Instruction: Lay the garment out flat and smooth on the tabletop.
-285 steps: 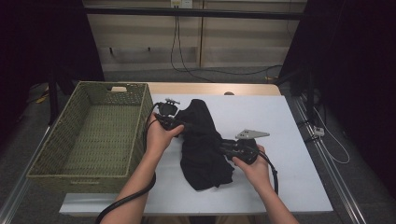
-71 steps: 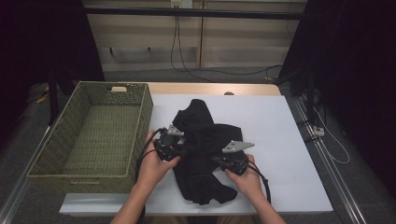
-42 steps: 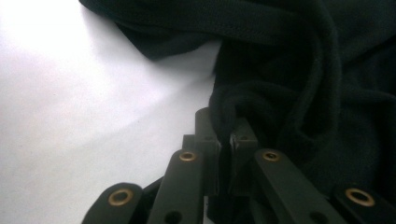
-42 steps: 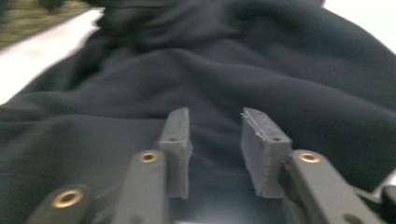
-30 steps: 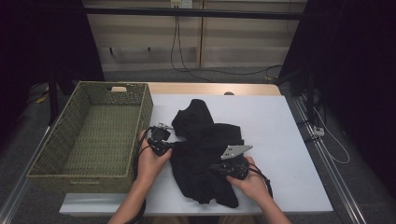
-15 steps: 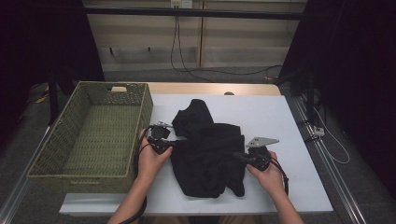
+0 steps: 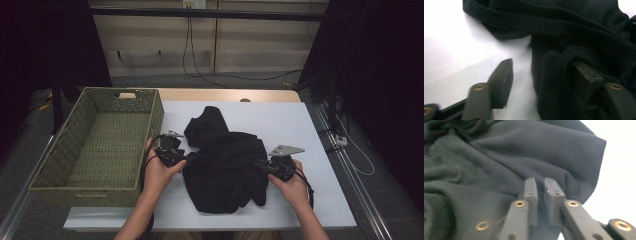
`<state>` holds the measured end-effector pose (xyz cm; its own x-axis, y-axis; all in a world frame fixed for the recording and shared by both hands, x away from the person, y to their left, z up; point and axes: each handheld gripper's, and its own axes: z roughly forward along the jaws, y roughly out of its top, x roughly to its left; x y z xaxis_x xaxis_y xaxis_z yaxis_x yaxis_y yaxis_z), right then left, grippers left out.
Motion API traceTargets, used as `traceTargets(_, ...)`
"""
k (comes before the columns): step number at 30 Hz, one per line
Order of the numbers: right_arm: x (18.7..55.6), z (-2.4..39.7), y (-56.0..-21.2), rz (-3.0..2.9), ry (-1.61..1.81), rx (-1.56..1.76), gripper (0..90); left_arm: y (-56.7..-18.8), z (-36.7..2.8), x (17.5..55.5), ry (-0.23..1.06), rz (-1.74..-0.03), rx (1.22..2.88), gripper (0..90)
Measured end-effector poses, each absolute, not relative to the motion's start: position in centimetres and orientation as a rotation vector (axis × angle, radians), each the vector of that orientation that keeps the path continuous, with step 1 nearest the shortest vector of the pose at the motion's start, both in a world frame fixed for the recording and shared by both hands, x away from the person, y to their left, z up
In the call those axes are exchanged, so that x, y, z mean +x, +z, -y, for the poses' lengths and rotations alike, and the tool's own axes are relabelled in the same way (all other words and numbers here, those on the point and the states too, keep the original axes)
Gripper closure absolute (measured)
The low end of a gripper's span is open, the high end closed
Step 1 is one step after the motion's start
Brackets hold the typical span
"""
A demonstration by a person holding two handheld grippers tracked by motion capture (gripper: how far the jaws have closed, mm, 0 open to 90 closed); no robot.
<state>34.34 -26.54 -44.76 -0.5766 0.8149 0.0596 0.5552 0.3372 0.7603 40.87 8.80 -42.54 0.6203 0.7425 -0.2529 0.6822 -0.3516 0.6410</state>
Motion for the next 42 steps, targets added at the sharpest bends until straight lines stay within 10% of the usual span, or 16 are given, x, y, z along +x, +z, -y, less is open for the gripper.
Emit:
traceTargets(7,33.9,26.2,-43.8,-2.230,1.152,1.241,55.2,-42.5,-8.8,40.8,0.102,-1.115,2.108,28.6)
traceTargets(24,28.7,27.7,-42.6,-2.234,1.155,1.242,53.1,-42.0,-8.4,40.4,0.100,-1.089,2.107,22.7)
traceTargets(39,27.7,26.1,-45.0,-2.341,1.082,1.237,58.2,-42.0,-7.5,40.8,0.093,-1.065,2.118,21.6)
traceTargets(42,27.7,26.4,-45.0,-2.352,1.089,1.214,77.7,-42.0,-7.3,40.8,0.095,-1.071,2.109,21.6)
